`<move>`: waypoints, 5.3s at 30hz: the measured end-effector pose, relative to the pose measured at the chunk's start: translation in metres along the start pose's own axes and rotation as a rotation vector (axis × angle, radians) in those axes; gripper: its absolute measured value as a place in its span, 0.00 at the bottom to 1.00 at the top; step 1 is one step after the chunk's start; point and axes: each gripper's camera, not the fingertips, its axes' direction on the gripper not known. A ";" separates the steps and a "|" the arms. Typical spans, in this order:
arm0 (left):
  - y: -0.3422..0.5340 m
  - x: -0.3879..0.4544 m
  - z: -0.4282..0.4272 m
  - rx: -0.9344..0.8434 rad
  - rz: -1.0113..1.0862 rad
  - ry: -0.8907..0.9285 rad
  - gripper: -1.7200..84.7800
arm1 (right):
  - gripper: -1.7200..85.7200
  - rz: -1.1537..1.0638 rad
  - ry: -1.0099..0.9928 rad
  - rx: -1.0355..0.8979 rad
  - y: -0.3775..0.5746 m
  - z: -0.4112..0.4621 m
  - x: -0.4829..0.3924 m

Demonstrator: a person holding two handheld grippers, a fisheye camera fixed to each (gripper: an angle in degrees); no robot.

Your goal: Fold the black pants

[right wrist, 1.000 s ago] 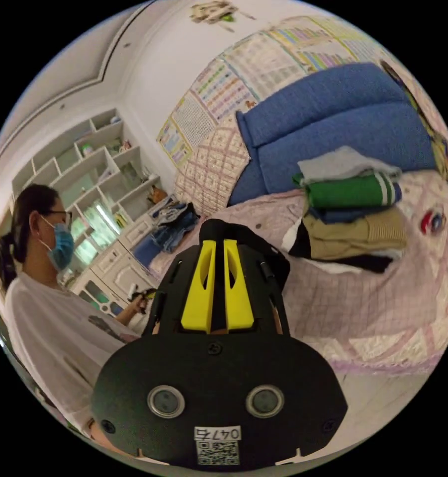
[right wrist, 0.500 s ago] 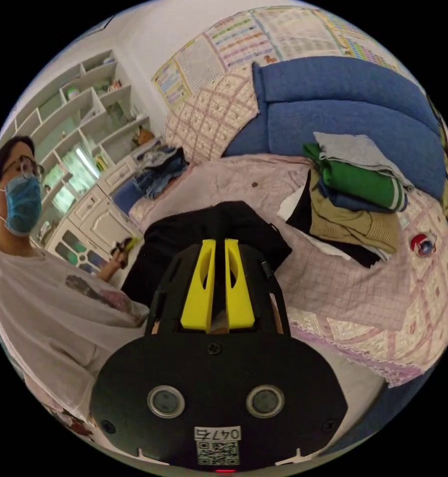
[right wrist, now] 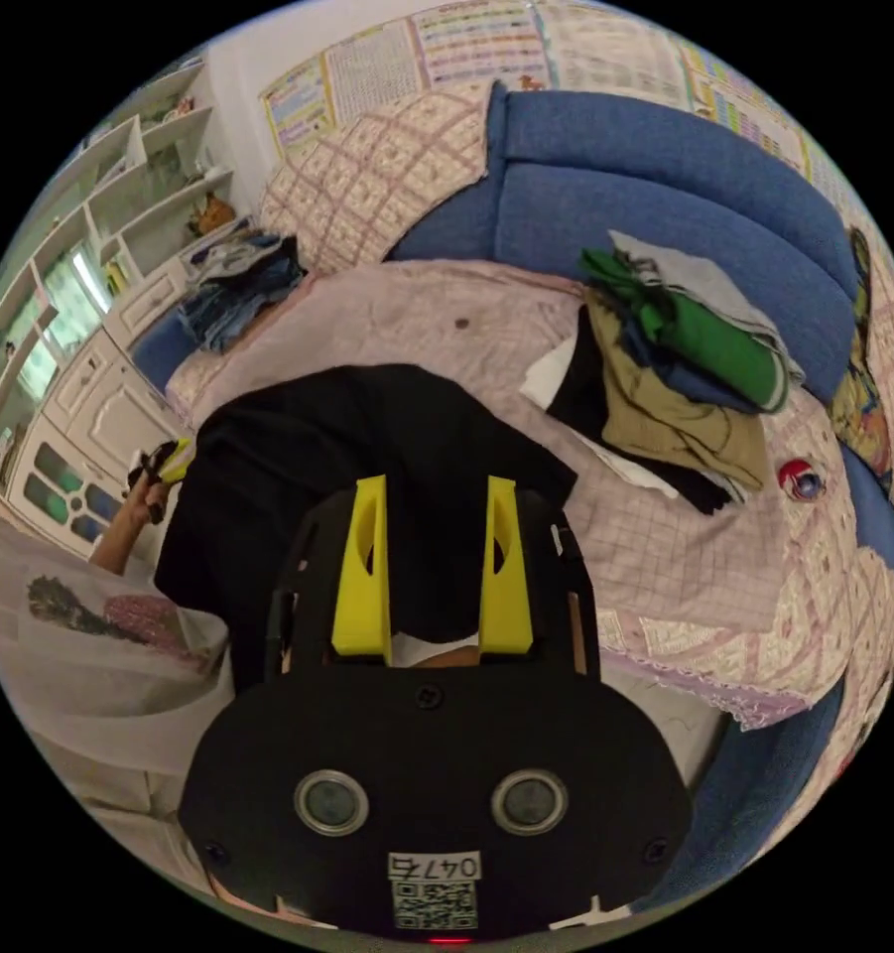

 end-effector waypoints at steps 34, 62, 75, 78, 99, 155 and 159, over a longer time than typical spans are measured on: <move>-0.080 0.213 0.082 0.402 0.522 -0.063 0.01 | 0.02 -0.036 0.117 0.694 -0.168 -0.420 0.060; 0.138 -0.208 0.341 -0.168 0.376 -0.566 0.17 | 0.08 -0.627 0.302 0.050 -0.141 -0.425 0.014; 0.180 -0.279 0.468 -0.390 0.680 -0.693 0.19 | 0.02 -0.442 0.331 0.288 -0.291 -0.596 0.015; 0.182 -0.309 0.499 -0.438 0.633 -0.672 0.19 | 0.02 -0.476 0.394 0.242 -0.300 -0.596 -0.002; 0.262 -0.293 0.536 -0.411 0.881 -0.766 0.02 | 0.02 -0.375 0.337 0.208 -0.247 -0.601 0.047; 0.154 -0.131 0.773 -0.300 1.358 -1.436 0.13 | 0.05 -0.018 0.032 0.177 -0.181 -0.310 0.122; 0.150 -0.136 0.799 -0.378 1.362 -1.492 0.04 | 0.05 -0.014 0.017 0.173 -0.192 -0.286 0.110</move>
